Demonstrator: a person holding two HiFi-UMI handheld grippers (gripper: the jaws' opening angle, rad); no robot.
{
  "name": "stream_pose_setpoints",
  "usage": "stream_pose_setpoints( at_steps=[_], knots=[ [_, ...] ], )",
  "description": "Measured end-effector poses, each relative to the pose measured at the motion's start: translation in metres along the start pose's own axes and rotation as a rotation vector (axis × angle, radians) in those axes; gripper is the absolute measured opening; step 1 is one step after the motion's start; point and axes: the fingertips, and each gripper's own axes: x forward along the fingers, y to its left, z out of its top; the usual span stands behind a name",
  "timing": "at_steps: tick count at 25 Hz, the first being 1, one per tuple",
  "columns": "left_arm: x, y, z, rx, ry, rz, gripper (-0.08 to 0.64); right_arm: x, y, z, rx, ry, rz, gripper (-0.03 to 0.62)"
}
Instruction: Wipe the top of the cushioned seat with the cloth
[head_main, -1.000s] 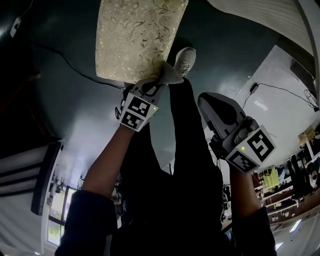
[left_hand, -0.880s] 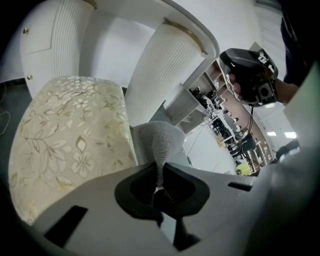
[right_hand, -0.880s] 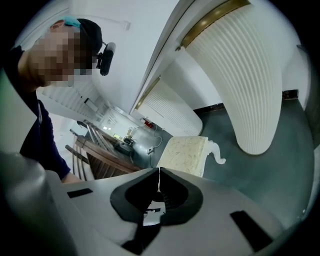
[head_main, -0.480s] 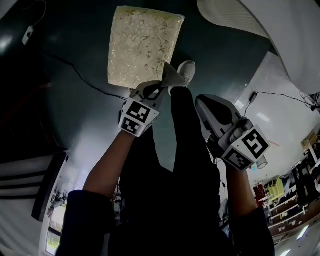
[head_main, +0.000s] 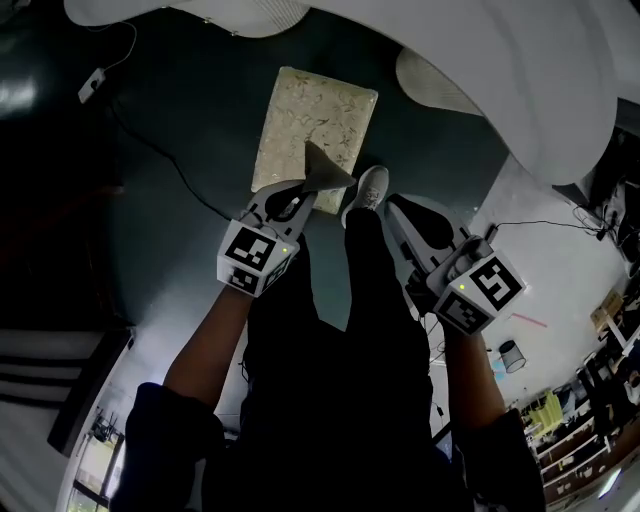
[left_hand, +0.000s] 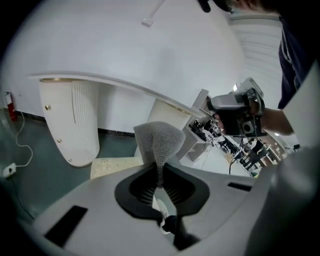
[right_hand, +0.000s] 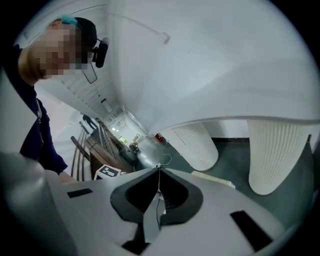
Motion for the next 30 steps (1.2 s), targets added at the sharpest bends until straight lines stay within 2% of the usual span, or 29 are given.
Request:
stream_pose_setpoints(
  at_steps=[9,13,18,23,30],
  knots=[
    [-0.091,-0.026,0.103,0.076,-0.156,0.024,0.026,-0.019,0.088,0.067,-0.161,-0.042,0.024,0.026],
    [-0.141,-0.046,0.12,0.095,-0.189,0.021,0.026,-0.032,0.132,0.082,-0.194,-0.055,0.023,0.026],
    [-0.198,-0.044,0.145,0.126,-0.258,0.048,0.026,-0.028,0.183,0.107,-0.284,-0.085,0.031,0.026],
    [-0.23,-0.059,0.175,0.179,-0.304,0.051,0.026,-0.041,0.211,0.126,-0.342,-0.109,0.036,0.026],
    [-0.262,-0.07,0.195,0.22,-0.346,0.045,0.026,-0.046,0.245,0.126,-0.371,-0.123,0.042,0.026]
  ],
)
